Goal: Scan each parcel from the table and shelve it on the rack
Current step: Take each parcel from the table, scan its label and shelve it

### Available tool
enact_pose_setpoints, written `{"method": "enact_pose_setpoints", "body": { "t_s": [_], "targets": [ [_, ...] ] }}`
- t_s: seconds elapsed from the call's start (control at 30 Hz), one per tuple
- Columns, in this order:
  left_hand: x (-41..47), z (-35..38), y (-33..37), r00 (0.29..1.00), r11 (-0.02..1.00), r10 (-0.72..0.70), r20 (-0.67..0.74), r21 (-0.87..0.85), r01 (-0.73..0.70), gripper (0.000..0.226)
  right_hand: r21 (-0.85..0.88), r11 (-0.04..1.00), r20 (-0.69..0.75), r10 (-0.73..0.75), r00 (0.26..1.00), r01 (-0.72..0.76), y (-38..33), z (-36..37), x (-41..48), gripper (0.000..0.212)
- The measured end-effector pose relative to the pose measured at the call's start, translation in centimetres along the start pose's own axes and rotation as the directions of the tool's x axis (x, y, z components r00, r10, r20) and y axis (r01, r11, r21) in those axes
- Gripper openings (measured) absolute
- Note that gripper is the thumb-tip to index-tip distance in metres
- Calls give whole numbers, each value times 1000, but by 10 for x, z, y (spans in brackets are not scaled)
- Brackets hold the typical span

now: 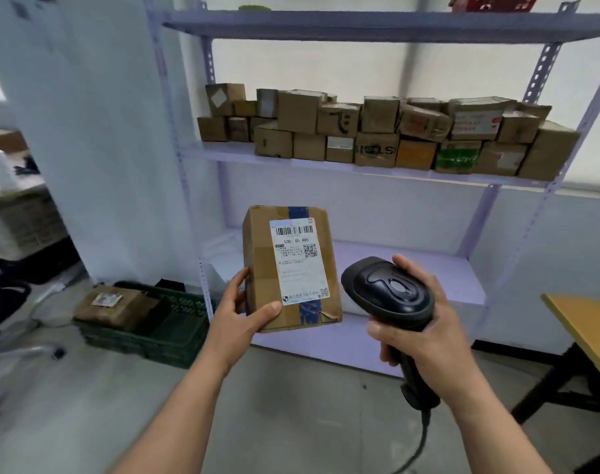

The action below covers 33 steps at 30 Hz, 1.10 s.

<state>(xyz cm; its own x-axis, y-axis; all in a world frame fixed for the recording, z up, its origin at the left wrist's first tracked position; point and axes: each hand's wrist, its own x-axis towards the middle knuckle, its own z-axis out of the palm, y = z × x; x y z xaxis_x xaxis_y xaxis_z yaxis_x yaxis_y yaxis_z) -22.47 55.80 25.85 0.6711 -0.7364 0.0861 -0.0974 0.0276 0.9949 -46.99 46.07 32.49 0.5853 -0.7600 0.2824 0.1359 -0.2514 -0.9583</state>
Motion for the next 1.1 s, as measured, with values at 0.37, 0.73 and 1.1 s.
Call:
{"method": "enact_pose_setpoints", "body": {
  "t_s": [0.37, 0.73, 1.1],
  "targets": [
    [123, -52, 8, 986, 997, 37, -161, 69, -27, 76, 58, 998, 105, -16, 994, 10, 38, 52, 140, 86],
    [274, -73, 24, 966, 996, 86, -244, 27, -81, 69, 45, 994, 175, -102, 979, 95, 54, 85, 291, 88],
    [409, -124, 60, 944, 988, 153, -292, 57, -142, 61, -24, 996, 98, -82, 992, 85, 73, 119, 366, 88]
  ]
}}
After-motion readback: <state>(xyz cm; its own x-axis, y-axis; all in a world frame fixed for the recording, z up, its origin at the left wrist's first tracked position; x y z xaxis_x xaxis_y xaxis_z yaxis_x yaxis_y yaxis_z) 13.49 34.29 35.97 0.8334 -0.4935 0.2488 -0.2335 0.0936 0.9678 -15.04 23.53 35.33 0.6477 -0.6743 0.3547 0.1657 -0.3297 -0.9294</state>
